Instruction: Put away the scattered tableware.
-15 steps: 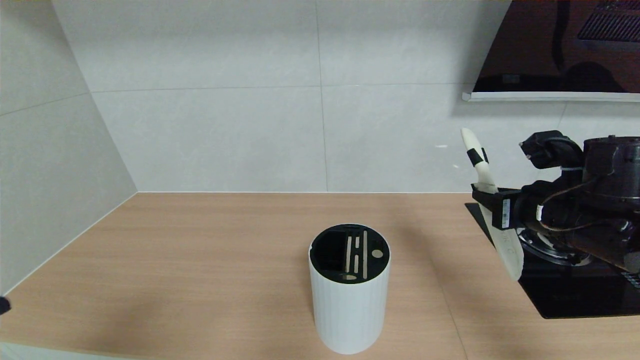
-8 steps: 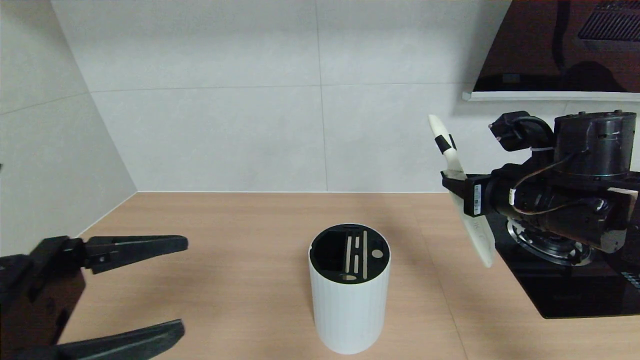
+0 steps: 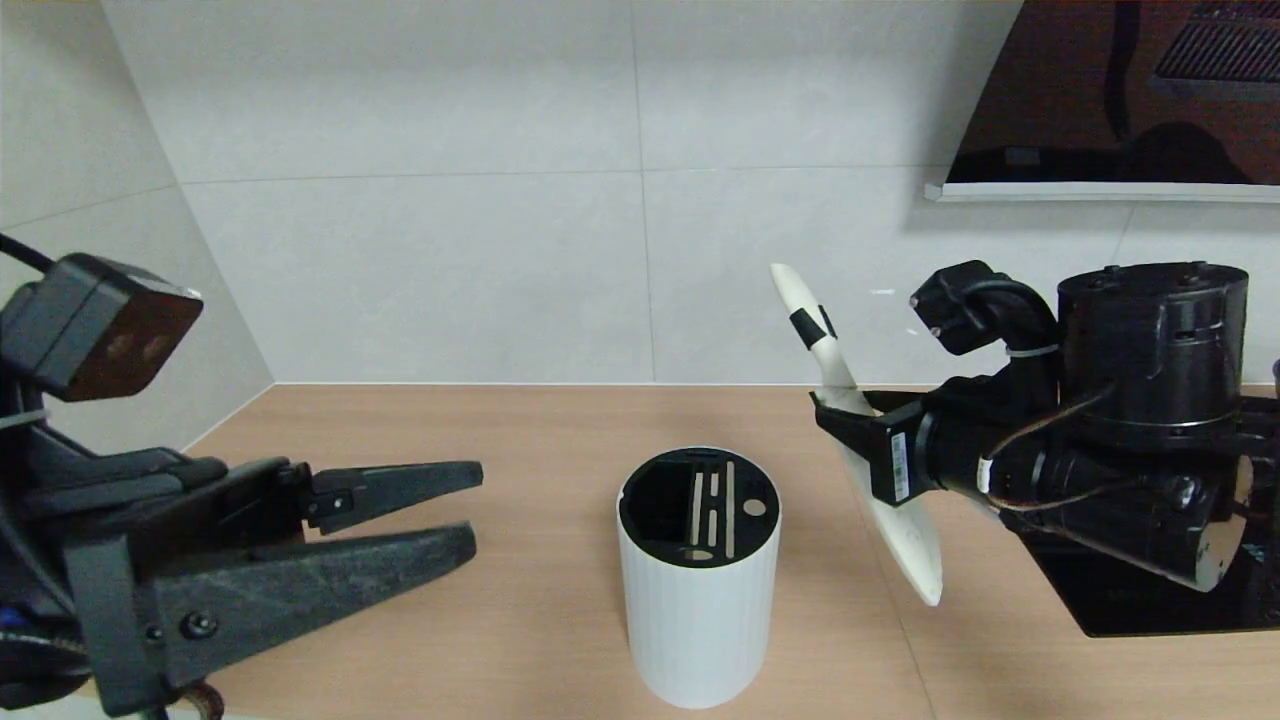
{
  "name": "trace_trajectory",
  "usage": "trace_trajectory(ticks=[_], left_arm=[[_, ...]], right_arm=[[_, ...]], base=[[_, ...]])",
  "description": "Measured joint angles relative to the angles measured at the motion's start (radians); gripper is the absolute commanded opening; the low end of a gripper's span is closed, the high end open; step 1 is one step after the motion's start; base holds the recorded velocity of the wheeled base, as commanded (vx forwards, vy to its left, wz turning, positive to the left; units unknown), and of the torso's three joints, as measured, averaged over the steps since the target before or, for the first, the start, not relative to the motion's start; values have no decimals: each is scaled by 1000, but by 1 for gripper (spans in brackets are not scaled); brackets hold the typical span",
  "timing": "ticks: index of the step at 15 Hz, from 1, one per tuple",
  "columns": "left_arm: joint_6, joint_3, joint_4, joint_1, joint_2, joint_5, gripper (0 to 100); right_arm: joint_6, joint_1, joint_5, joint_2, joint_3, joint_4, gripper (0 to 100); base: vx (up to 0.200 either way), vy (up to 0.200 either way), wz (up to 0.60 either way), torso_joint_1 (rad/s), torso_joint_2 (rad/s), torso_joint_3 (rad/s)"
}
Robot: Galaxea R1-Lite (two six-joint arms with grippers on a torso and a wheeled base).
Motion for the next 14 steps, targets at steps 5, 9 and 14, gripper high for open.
trace_trajectory(ticks=[5, 9, 14], left_arm=[[-233, 25, -242, -42, 125, 33, 100], [-456, 16, -376, -71, 193, 134, 100], [-501, -36, -385, -97, 261, 232, 100]], right_arm=[[82, 121, 0, 16, 6, -59, 0], [110, 168, -9, 45, 3, -91, 0], [147, 240, -31, 63, -3, -95, 0]], base=[[0, 0, 0, 0, 0, 0], [0, 0, 0, 0, 0, 0], [0, 0, 0, 0, 0, 0]])
